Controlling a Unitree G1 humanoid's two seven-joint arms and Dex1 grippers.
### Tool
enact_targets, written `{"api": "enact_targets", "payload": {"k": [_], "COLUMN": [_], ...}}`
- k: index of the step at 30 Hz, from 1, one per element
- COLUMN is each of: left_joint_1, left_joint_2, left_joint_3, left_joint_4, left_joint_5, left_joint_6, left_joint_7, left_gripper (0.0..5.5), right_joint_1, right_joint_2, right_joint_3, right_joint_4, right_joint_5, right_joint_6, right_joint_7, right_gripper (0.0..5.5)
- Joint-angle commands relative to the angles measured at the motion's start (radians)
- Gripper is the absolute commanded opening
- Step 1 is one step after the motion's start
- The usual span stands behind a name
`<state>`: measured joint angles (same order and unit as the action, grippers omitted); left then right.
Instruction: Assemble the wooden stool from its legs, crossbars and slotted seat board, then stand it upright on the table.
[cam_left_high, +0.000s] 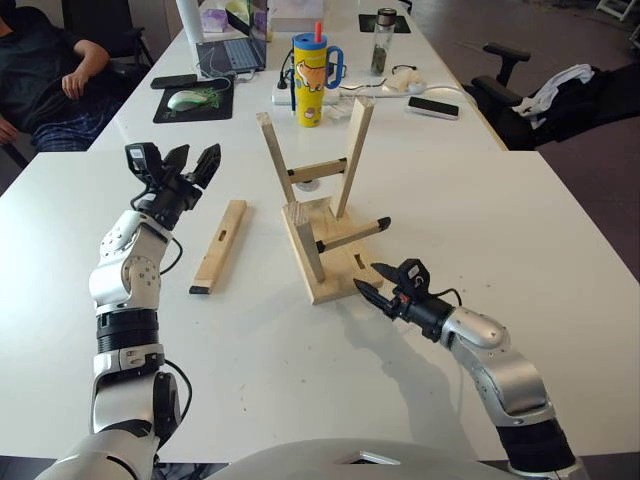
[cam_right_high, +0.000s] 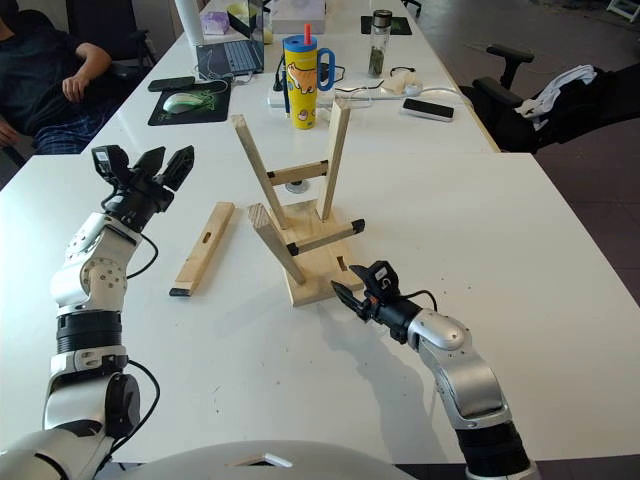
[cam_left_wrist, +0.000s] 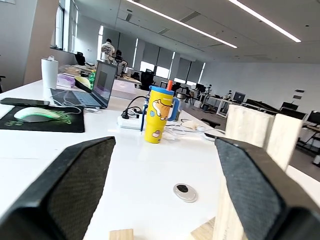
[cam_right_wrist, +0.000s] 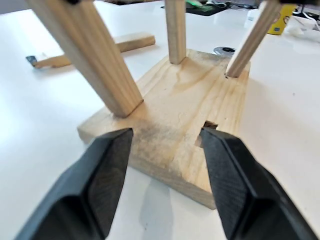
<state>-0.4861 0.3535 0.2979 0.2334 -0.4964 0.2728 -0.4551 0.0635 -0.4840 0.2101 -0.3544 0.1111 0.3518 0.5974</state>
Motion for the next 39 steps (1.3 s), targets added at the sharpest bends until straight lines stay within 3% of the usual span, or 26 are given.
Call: {"api": "enact_targets", "payload": {"k": [1, 13, 25, 31, 39], "left_joint_1": [0.009, 0.007, 0.089, 0.041, 0.042], "left_joint_2": [0.017, 0.022, 0.029, 0.048, 0.039], "left_joint_3": [-0.011, -0.069, -0.061, -0.091, -0.104], "left_joint_4": [0.032, 0.102, 0.104, 0.168, 0.204], "left_joint_5": [0.055, 0.132, 0.224, 0.278, 0.298], "left_joint_6": [-0.01, -0.019, -0.039, -0.031, -0.048], "left_joint_7": [0.028, -0.013, 0.089, 0.122, 0.11], "left_gripper": [3.69, 3.69, 3.69, 3.69, 3.69], "right_joint_1": [-0.04, -0.053, -0.004, -0.128, -0.217], "right_joint_2": [-0.058, -0.032, 0.012, 0.138, 0.128], "right_joint_3": [0.09, 0.092, 0.095, 0.196, 0.229], "right_joint_4": [0.057, 0.23, 0.115, 0.276, 0.388], "right_joint_5": [-0.127, -0.206, -0.239, -0.291, -0.417], "right_joint_6": [-0.092, -0.237, -0.236, -0.222, -0.253], "right_joint_7": [0.033, -0.015, -0.053, -0.073, -0.099], "right_gripper": [2.53, 2.53, 2.53, 2.53, 2.53]}}
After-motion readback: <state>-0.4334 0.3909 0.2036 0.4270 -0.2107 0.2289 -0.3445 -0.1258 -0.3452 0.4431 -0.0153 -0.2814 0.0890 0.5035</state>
